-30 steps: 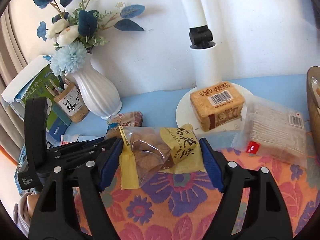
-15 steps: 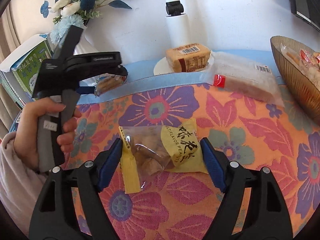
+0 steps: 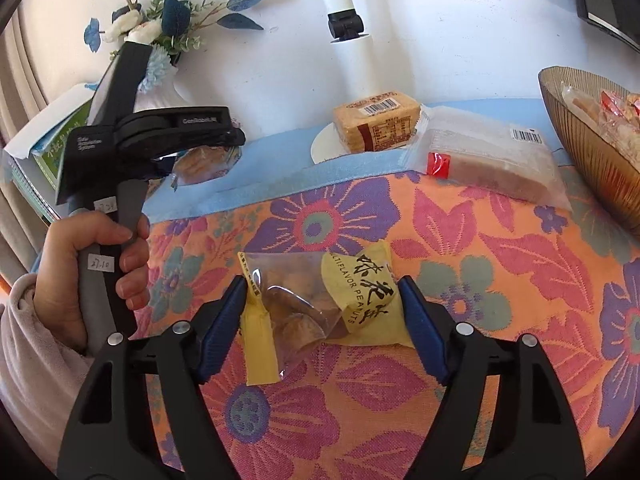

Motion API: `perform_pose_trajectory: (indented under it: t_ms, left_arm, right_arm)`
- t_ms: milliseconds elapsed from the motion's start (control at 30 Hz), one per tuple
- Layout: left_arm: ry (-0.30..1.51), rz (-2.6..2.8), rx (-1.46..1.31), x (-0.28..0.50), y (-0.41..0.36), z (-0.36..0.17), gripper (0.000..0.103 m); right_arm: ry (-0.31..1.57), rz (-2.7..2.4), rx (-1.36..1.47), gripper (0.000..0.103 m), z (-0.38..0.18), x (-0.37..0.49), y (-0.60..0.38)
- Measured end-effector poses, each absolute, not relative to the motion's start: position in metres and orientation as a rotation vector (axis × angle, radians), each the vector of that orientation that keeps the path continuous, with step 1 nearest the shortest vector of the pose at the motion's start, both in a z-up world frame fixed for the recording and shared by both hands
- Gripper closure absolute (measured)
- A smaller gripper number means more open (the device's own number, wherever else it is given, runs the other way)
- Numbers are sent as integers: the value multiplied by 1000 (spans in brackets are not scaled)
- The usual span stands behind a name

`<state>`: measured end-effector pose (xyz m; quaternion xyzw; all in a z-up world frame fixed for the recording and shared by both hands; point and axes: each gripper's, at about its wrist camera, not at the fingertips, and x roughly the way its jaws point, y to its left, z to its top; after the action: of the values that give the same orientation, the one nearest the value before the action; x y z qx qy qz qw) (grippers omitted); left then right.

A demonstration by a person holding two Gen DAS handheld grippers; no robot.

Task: Organize snacks
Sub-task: 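Carry the wafer and peanut packets into the glass bowl and release both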

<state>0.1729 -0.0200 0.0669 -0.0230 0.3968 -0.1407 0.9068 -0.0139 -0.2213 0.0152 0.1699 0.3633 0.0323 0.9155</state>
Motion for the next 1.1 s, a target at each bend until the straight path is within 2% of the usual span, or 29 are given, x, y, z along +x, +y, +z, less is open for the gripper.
perform_pose_trajectory:
  t_ms: [100,233,400,533,700,767,800,833,900,1100]
  left_arm:
    - [754,-348,-20,151,-33,99,36]
    - [674,-417,26,120,-48,135,35]
    - [666,-547,-36,106,-86,169,35]
    - [658,-670,-37,91,-138,184,35]
    - [681,-815,13,78,-238,178,34]
    - [725,-873,46,75,-275,166,31]
    - [743,-881,63,72,-286,158,25]
    - [761,-877,85,69,-297,150,6]
    - [800,-860,142,67,-314,135,5]
    - [821,-799,186,74,-307,126,5]
  right_arm:
    - [716,74,406,27,35,-21,-238]
    - [600,61,423,26,93,-38,-276]
    - [473,-22,399,26,166,-41,-349]
    - [433,-101,389,26,198,-27,-413]
    - [449,-194,422,25,200,-6,-483]
    - [485,-205,439,18,186,8,-504]
    - [531,-223,442,15,177,18,-512]
    - [582,-256,443,7,168,26,-518]
    - [625,-276,467,5,156,31,-527]
    - [545,-241,569,3,154,8,-518]
